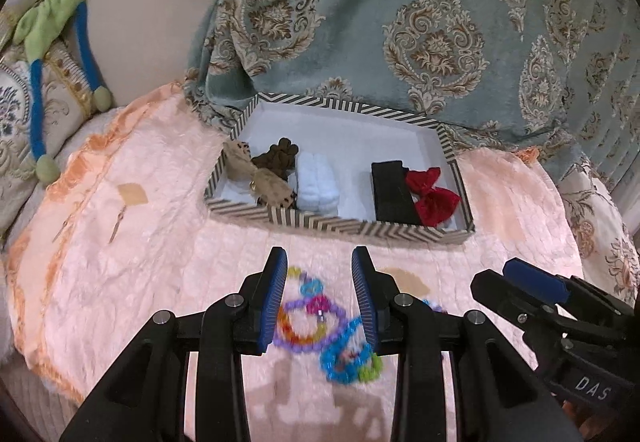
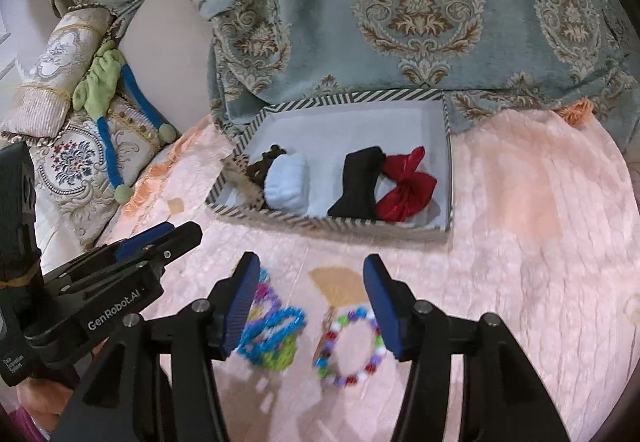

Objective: Organize jewelry
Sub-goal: 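Release both items in the tray and withdraw both grippers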

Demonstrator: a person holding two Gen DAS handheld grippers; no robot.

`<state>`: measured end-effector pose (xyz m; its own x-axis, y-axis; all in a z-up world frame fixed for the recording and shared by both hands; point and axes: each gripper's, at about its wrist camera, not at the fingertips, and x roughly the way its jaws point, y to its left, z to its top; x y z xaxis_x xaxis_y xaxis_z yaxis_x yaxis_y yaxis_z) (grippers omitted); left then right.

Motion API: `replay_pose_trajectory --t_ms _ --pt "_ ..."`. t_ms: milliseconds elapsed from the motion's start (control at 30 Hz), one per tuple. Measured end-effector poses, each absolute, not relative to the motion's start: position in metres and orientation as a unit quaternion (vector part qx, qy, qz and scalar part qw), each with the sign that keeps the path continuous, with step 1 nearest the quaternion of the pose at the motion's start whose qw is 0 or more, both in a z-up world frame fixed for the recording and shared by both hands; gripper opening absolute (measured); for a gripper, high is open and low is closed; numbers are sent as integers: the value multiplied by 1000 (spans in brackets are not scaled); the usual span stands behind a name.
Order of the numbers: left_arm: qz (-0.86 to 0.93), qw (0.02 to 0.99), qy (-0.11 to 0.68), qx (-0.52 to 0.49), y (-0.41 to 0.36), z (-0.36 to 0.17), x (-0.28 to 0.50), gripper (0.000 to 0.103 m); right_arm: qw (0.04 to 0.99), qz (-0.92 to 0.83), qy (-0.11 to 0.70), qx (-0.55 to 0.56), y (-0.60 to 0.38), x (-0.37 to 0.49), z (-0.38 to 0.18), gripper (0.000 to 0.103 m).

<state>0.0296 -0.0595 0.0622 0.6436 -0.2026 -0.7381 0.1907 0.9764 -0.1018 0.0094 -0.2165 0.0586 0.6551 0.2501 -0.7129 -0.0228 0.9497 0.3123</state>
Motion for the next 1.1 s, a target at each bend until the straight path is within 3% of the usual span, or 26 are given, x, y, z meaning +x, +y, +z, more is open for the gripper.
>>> replay_pose_trajectory --t_ms 1100 --pt "-79 923 378 -1 -41 79 -41 16 908 83 391 122 -188 -69 82 62"
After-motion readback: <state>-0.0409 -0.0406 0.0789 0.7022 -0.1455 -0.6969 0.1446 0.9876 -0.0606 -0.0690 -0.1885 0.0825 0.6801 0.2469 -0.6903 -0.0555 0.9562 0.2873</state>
